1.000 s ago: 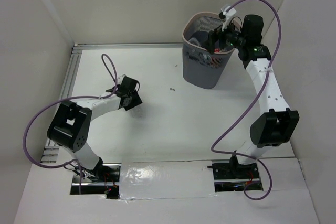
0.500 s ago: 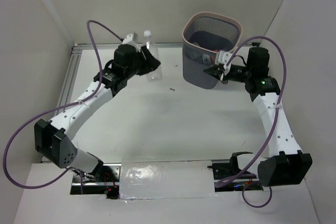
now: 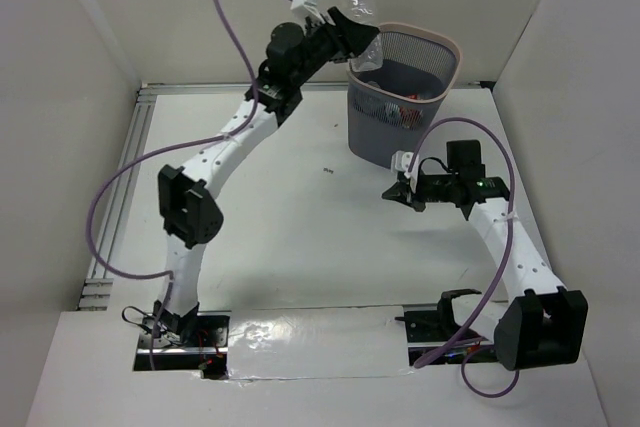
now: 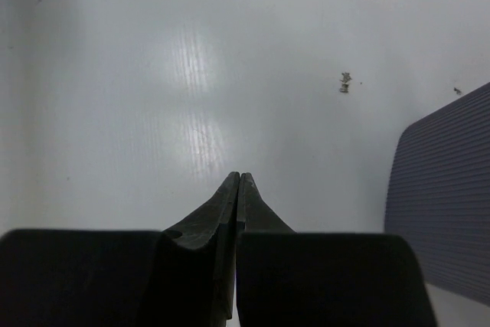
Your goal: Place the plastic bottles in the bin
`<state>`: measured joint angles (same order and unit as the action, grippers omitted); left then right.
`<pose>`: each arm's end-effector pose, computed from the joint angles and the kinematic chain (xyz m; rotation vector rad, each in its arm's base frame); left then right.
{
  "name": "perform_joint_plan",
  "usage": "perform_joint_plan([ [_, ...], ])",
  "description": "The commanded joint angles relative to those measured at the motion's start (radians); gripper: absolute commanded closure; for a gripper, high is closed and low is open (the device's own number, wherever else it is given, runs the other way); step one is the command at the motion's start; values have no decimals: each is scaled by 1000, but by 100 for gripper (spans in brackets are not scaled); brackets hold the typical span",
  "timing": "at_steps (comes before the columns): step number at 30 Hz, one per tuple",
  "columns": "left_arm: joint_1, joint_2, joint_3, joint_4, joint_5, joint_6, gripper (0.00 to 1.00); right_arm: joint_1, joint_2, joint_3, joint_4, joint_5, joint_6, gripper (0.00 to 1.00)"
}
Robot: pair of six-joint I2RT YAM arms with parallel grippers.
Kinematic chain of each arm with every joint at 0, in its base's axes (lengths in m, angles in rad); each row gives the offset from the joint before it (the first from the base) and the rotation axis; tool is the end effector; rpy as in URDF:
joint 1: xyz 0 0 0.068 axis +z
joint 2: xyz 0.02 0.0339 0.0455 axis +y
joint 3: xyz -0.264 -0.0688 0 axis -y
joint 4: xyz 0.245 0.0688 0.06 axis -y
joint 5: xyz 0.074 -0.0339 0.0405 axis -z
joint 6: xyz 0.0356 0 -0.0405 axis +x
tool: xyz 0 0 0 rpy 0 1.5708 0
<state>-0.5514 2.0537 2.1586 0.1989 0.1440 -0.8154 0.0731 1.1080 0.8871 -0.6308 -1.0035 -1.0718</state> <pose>0.4098 -0.2580 0.4653 -0.0470 1.3766 -1.2551 0.2129 0.0457 0.2845 -1.4276 1.4553 0.6022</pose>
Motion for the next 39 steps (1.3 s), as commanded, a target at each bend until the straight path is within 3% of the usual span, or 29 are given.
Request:
perform_joint_plan([
  [1, -47, 94, 136, 167, -82, -1, 92, 14, -48, -22, -15, -4, -7, 100],
  [5, -96, 186, 213, 177, -216, 99, 69, 14, -68, -68, -15, -4, 4, 100],
  [6, -96, 206, 233, 166, -230, 123, 60, 14, -82, -77, -6, -4, 4, 98],
  [7, -113, 242, 272, 148, -257, 157, 42, 5, -95, -86, -6, -4, 15, 96],
  [8, -123, 258, 283, 131, -258, 171, 36, 5, -96, -102, 6, -4, 29, 93],
  [11, -133, 279, 284, 111, -282, 197, 17, -4, -106, -112, 31, -4, 53, 59],
  [13, -133, 292, 284, 97, -282, 208, 10, -4, -106, -122, 31, -4, 53, 41],
  [14, -133, 292, 293, 88, -282, 220, 7, -15, -106, -122, 31, -4, 64, 27],
  [15, -133, 302, 309, 88, -282, 220, 0, -15, -106, -122, 42, -13, 64, 22],
  [22, -133, 252, 323, 77, -282, 269, 0, -15, -97, -131, 72, -23, 133, 0],
  [25, -133, 174, 245, 77, -270, 309, 0, -24, -97, -131, 112, 25, 216, 0],
  [29, -133, -93, -62, 131, -183, 413, 0, -44, -83, -122, 146, 103, 363, 0],
  [30, -133, -216, -212, 131, -149, 447, 0, -55, -83, -108, 146, 118, 419, 0],
  [35, -114, -556, -604, -9, -132, 510, 0, -88, -39, -71, 181, 313, 634, 0],
  [36, -104, -610, -741, -47, -132, 510, 0, -88, -39, -71, 181, 351, 720, 0],
  [39, -50, -814, -998, -76, -132, 499, 0, -122, -30, -60, 190, 411, 780, 0],
])
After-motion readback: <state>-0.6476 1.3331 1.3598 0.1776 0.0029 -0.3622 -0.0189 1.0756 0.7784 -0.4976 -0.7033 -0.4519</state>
